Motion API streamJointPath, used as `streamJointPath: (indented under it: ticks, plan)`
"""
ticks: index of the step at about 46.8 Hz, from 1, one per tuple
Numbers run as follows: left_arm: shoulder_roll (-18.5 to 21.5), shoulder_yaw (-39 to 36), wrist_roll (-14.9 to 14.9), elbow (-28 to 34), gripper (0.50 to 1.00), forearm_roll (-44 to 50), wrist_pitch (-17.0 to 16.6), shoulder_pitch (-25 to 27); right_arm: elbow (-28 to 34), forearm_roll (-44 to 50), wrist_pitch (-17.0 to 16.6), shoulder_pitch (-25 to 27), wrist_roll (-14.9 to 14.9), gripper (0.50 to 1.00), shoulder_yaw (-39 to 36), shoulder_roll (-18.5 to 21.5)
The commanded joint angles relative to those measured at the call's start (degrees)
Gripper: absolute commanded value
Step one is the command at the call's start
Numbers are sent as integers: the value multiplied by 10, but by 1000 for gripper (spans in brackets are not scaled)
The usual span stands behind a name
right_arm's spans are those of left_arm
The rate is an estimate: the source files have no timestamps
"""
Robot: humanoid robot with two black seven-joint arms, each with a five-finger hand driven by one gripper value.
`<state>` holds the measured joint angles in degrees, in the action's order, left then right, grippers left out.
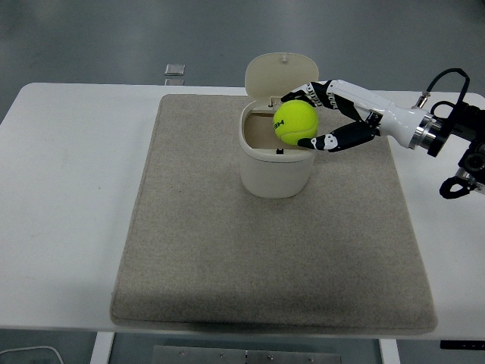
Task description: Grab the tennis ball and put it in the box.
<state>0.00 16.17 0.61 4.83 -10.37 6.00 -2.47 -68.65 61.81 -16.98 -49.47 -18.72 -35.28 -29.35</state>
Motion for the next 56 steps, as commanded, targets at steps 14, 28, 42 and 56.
streamJointPath:
  ticks: [14, 28, 42, 56]
  plan:
    - [0, 0, 0, 0, 992, 0, 0, 0, 0, -5, -8, 0, 0, 860, -3, -10]
    - [0, 0, 0, 0, 992, 0, 0, 0, 2, -103, -104, -2, 9, 905, -3, -58]
    - [0, 0, 0, 0, 992, 0, 0, 0, 94, -261, -151, -4, 53, 905, 0, -79]
    - [0, 0, 0, 0, 992, 0, 0, 0, 150, -414, -106, 0, 107, 905, 5, -65]
